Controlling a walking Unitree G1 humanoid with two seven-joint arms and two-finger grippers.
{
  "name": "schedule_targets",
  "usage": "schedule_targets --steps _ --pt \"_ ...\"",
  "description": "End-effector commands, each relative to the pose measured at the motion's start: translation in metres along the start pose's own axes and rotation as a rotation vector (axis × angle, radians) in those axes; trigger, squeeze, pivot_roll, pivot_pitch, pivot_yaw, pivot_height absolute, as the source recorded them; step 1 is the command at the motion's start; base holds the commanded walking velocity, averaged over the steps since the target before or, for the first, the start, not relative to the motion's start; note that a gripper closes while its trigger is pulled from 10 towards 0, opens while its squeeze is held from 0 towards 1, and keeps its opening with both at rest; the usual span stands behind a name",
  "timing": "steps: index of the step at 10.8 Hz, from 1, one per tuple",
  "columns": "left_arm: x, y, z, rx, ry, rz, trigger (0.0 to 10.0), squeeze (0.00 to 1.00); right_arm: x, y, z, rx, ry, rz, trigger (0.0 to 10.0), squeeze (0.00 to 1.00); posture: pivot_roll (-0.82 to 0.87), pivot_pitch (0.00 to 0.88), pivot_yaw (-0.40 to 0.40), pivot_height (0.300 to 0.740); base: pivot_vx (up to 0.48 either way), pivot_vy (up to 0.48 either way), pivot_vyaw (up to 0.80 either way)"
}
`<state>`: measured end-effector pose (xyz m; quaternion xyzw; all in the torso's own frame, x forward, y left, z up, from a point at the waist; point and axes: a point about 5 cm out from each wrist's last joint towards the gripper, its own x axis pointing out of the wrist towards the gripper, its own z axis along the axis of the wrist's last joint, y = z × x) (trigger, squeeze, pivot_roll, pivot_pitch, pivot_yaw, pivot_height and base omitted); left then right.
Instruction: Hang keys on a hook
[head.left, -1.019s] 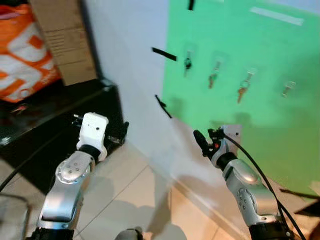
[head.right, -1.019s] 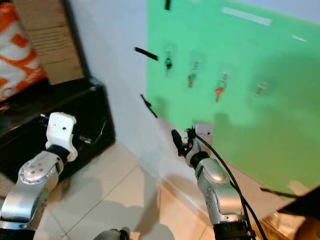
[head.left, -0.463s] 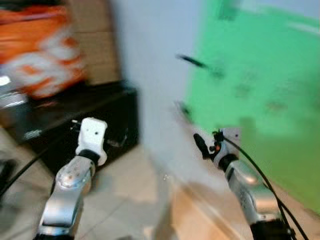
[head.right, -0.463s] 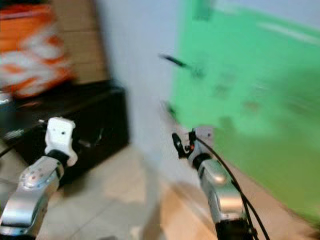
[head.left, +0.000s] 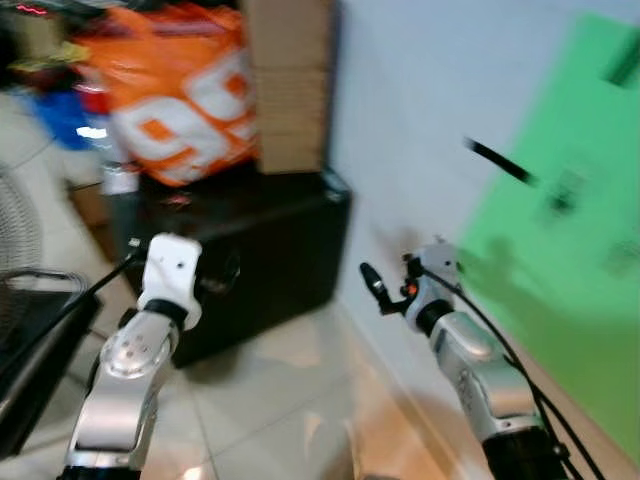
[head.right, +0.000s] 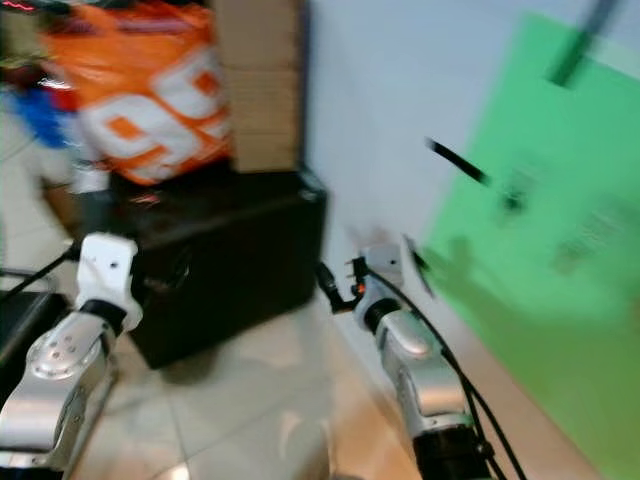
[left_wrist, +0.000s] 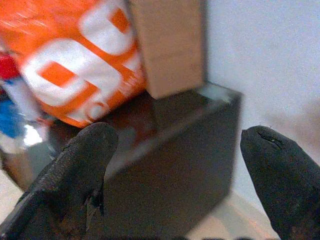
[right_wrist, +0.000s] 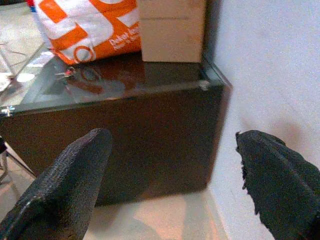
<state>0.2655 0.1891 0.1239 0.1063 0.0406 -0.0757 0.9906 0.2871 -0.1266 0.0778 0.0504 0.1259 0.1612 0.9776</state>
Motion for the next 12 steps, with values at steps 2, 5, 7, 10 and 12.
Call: schedule_targets --steps 2,5,7,10,12 --pt "-0.001 -0.002 0.000 0.008 0.002 0.003 10.0 0.00 0.000 -0.005 0.001 -0.001 -0.005 -0.028 10.0 1.00 0.02 0.000 -0.041 0.740 0.328 0.000 0.77" --pt "-0.001 0.001 0.001 0.012 0.002 0.003 10.0 0.00 0.001 -0.007 0.003 -0.018 -0.024 -0.098 10.0 1.00 0.01 0.000 -0.038 0.740 0.339 0.000 0.00" --pt "0.001 0.001 0.000 0.014 0.005 0.004 10.0 0.00 0.000 -0.012 0.004 -0.066 -0.025 -0.129 10.0 1.00 0.00 0.000 -0.036 0.740 0.336 0.000 0.00" --pt "0.002 0.000 0.002 0.015 -0.002 0.004 10.0 0.00 -0.002 -0.018 0.004 -0.073 -0.038 -0.147 10.0 1.00 0.02 0.000 -0.041 0.740 0.330 0.000 0.00" --pt "0.002 0.000 0.003 0.025 -0.002 -0.001 10.0 0.00 -0.001 -0.018 0.004 -0.081 -0.036 -0.151 10.0 1.00 0.02 0.000 -0.040 0.740 0.332 0.000 0.00"
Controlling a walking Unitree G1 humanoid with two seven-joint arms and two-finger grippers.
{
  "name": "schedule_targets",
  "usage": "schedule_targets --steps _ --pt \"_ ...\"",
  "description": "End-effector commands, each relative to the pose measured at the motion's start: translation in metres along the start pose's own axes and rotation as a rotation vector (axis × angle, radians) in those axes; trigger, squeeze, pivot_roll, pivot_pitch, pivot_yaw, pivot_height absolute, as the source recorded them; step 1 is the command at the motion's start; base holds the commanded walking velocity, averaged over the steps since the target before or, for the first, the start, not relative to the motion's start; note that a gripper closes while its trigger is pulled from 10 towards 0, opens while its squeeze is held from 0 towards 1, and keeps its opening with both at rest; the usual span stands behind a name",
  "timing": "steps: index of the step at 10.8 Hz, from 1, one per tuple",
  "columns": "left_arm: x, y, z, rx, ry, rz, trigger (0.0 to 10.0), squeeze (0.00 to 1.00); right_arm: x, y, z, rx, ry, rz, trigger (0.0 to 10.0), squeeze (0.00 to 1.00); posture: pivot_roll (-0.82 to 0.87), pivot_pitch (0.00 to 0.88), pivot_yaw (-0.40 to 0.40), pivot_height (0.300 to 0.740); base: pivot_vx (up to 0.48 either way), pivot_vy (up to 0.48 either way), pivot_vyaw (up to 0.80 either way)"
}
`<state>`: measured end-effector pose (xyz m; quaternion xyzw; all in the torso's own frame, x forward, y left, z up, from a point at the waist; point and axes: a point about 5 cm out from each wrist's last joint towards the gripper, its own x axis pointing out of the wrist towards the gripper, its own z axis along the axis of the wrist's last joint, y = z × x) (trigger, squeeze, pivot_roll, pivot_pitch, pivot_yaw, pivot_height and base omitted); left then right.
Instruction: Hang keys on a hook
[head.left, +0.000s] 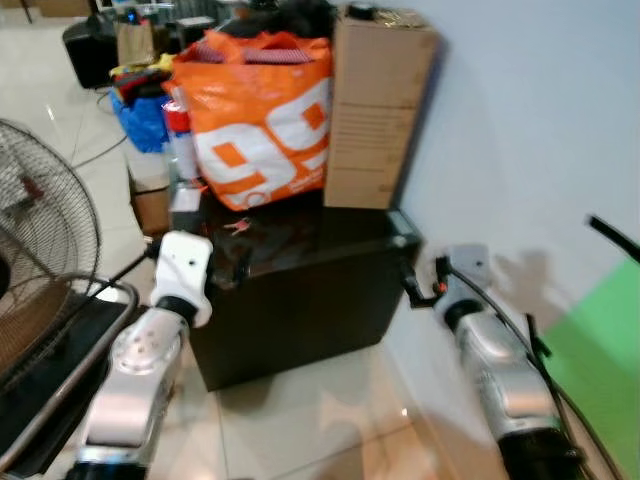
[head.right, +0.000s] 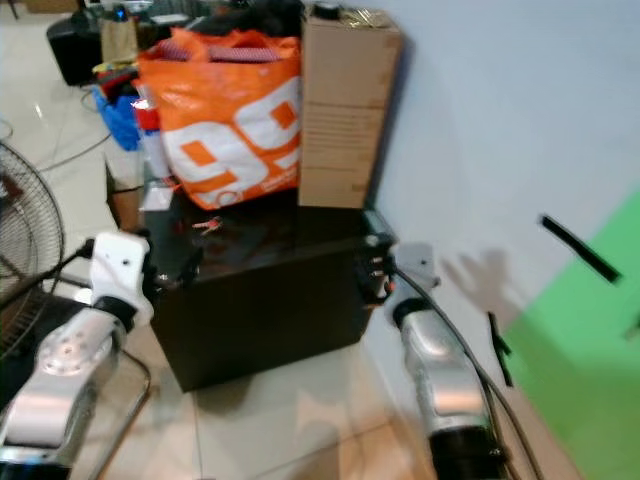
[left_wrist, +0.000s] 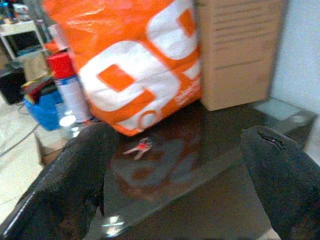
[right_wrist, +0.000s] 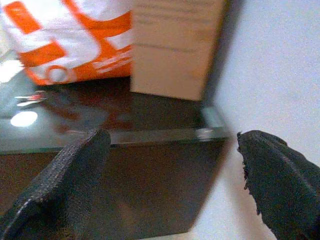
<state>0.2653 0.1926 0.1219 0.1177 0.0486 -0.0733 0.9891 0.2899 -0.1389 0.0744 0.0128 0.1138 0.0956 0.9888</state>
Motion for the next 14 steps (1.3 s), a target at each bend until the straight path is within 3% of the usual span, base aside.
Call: schedule_targets --steps 1,8,12,14 --pt "0.003 -0.001 0.005 0.006 -0.019 -0.003 10.0 0.00 0.001 -0.007 0.005 -0.021 -0.017 -0.020 10.0 1.00 0.02 0.000 -0.040 0.740 0.341 0.000 0.00" --pt "0.014 -0.002 0.009 0.002 -0.038 -0.021 10.0 0.00 0.004 -0.014 0.009 -0.020 -0.034 -0.077 10.0 1.00 -0.03 0.000 -0.006 0.740 0.331 0.000 0.00" --pt "0.019 -0.005 0.010 -0.003 -0.045 -0.037 10.0 0.00 0.004 -0.012 0.010 -0.051 -0.039 -0.032 10.0 1.00 -0.02 0.000 -0.006 0.740 0.316 0.000 0.00" --pt "0.019 -0.004 0.010 -0.002 -0.047 -0.033 10.0 0.00 0.007 -0.008 0.010 -0.071 -0.029 -0.008 10.0 1.00 -0.03 0.000 -0.001 0.740 0.313 0.000 0.66"
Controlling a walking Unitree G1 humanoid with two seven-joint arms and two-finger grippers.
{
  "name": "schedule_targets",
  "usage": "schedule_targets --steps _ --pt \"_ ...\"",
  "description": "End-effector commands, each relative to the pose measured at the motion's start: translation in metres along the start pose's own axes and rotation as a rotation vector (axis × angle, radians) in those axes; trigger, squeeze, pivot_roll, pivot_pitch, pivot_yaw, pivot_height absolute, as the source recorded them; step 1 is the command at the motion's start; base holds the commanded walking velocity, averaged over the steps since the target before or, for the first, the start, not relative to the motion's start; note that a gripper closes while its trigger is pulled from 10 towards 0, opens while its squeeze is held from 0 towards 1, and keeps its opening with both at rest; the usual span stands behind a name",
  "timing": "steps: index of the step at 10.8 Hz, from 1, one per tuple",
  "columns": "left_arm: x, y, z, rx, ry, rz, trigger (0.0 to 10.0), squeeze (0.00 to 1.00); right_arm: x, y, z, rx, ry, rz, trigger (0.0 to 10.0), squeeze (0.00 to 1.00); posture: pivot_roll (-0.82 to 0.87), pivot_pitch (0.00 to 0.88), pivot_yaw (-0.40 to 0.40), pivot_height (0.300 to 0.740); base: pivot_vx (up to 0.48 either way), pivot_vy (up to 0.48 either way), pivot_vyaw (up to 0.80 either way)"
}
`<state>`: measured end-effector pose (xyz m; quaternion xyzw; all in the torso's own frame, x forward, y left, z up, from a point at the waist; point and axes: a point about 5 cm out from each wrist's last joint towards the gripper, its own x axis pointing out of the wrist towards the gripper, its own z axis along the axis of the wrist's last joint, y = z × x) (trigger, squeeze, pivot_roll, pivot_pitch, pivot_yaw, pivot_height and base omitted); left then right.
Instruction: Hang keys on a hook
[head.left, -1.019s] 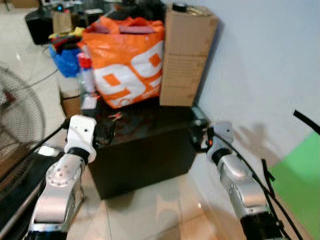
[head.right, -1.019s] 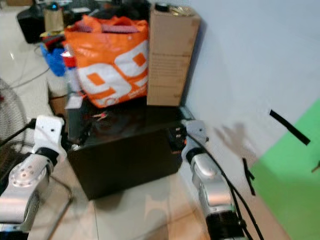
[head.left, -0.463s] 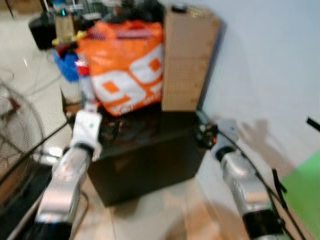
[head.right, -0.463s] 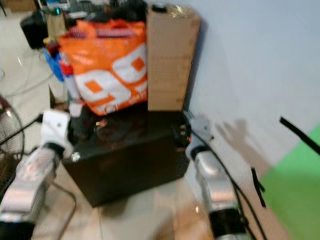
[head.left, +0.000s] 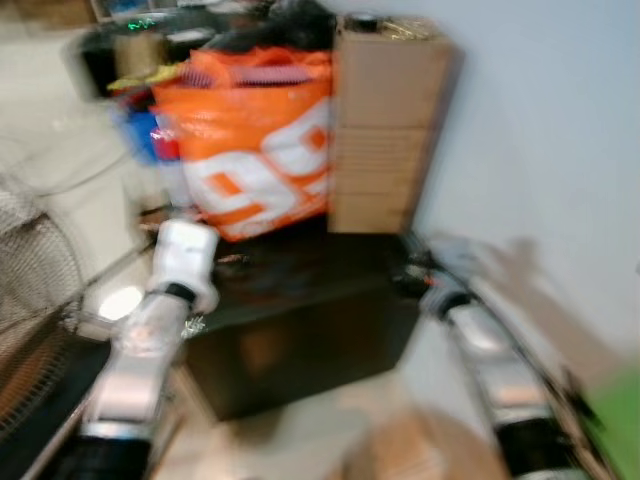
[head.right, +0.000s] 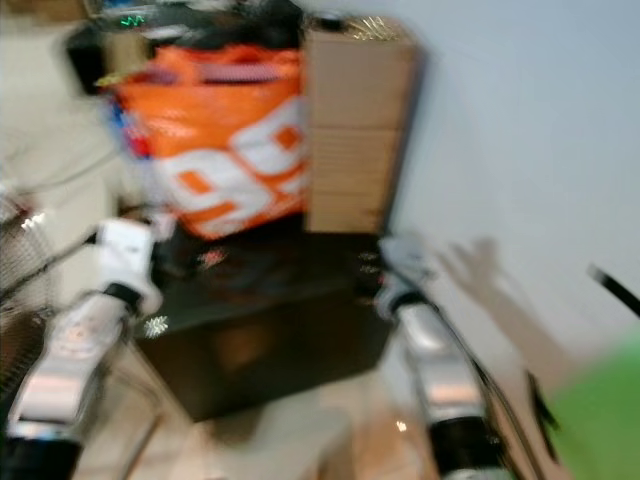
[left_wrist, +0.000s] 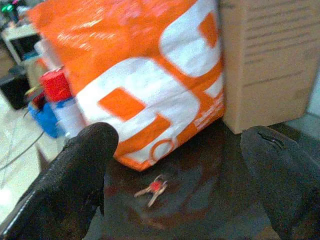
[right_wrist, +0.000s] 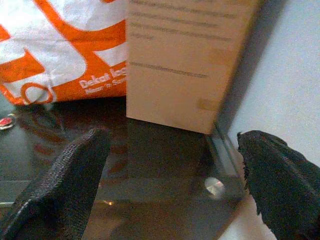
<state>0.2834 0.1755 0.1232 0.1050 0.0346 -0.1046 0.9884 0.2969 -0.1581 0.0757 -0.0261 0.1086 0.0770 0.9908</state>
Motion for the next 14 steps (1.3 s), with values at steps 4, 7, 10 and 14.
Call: schedule_targets --steps 4,7,10,14 --pt "-0.0002 0.0074 0.0029 0.016 -0.012 0.017 10.0 0.00 0.0058 0.0102 0.0097 -0.009 -0.031 0.035 10.0 1.00 -0.03 0.000 -0.005 0.740 0.316 0.000 0.74" --pt "-0.0007 0.0090 0.0021 0.017 -0.010 0.022 10.0 0.00 0.0078 0.0070 0.0089 -0.007 -0.023 0.016 10.0 1.00 -0.02 0.000 -0.011 0.740 0.319 0.000 0.00" --pt "-0.0008 0.0082 0.0024 0.015 -0.014 0.021 10.0 0.00 0.0086 0.0082 0.0093 -0.015 -0.025 0.026 10.0 1.00 -0.02 0.000 -0.017 0.740 0.315 0.000 0.00" --pt "-0.0019 0.0071 0.0017 0.011 -0.016 0.017 10.0 0.00 0.0084 0.0080 0.0091 -0.028 -0.024 0.033 10.0 1.00 -0.02 0.000 -0.021 0.740 0.314 0.000 0.00"
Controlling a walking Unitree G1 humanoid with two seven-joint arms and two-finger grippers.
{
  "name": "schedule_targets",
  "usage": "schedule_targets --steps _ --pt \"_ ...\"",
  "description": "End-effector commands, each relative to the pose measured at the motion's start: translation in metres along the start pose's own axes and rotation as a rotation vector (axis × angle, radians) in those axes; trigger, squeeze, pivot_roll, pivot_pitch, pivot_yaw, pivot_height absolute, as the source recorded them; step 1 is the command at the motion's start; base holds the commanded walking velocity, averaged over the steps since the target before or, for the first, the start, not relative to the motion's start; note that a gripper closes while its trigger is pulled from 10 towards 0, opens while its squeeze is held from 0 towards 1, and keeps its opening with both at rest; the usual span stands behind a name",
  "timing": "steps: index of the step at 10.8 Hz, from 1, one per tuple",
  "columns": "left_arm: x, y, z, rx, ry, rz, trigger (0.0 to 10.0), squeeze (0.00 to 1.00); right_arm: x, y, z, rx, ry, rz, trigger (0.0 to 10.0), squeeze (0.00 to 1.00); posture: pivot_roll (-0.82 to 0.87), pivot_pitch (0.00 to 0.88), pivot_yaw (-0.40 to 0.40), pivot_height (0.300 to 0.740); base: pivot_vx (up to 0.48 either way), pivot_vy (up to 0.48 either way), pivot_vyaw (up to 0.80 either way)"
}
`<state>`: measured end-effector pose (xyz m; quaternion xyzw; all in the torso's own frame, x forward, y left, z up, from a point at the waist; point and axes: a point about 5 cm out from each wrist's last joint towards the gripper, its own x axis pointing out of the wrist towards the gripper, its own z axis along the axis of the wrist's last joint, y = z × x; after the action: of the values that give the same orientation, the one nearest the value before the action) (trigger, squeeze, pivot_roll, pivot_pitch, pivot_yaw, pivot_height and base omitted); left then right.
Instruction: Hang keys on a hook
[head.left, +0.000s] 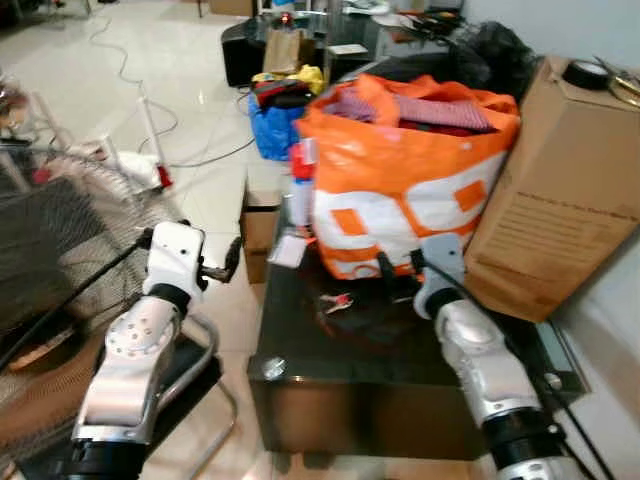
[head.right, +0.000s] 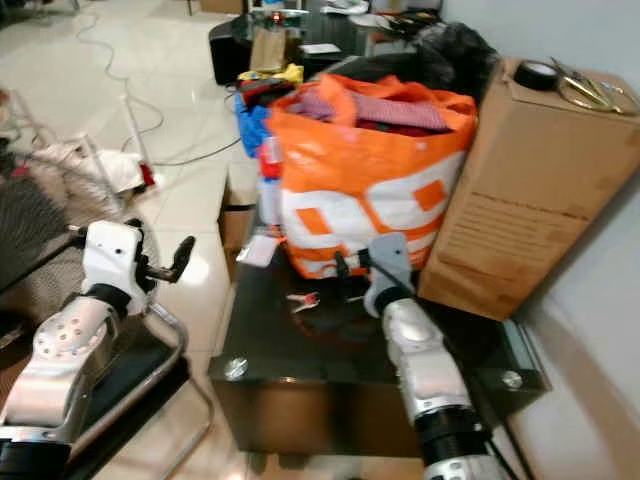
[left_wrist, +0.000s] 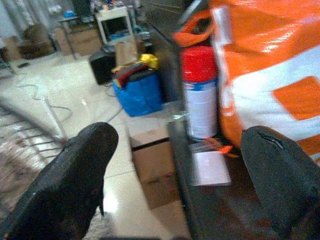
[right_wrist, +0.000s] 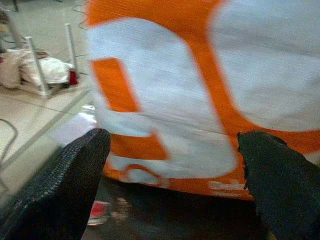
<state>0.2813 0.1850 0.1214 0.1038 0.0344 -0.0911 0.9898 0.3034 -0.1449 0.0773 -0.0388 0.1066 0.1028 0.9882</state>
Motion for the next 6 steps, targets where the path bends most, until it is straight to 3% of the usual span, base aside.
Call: schedule_targets --steps 1,5,6 --pt "0.0016 -0.0022 0.0052 0.014 -0.019 -0.013 10.0 0.00 -0.0003 -0.0048 0.0043 -0.002 -0.020 -0.015 10.0 1.00 -0.02 0.000 -0.020 0.740 0.307 0.000 0.00" --pt "0.0014 -0.0039 0.0038 0.018 -0.014 -0.027 10.0 0.00 -0.0013 -0.0056 0.0027 -0.018 -0.012 -0.025 10.0 1.00 -0.03 0.000 -0.015 0.740 0.312 0.000 0.00" --pt "0.0011 -0.0043 0.0021 0.031 -0.002 -0.025 10.0 0.00 -0.0014 -0.0079 0.0011 -0.026 -0.003 -0.038 10.0 1.00 -0.03 0.000 -0.017 0.740 0.000 0.000 0.00"
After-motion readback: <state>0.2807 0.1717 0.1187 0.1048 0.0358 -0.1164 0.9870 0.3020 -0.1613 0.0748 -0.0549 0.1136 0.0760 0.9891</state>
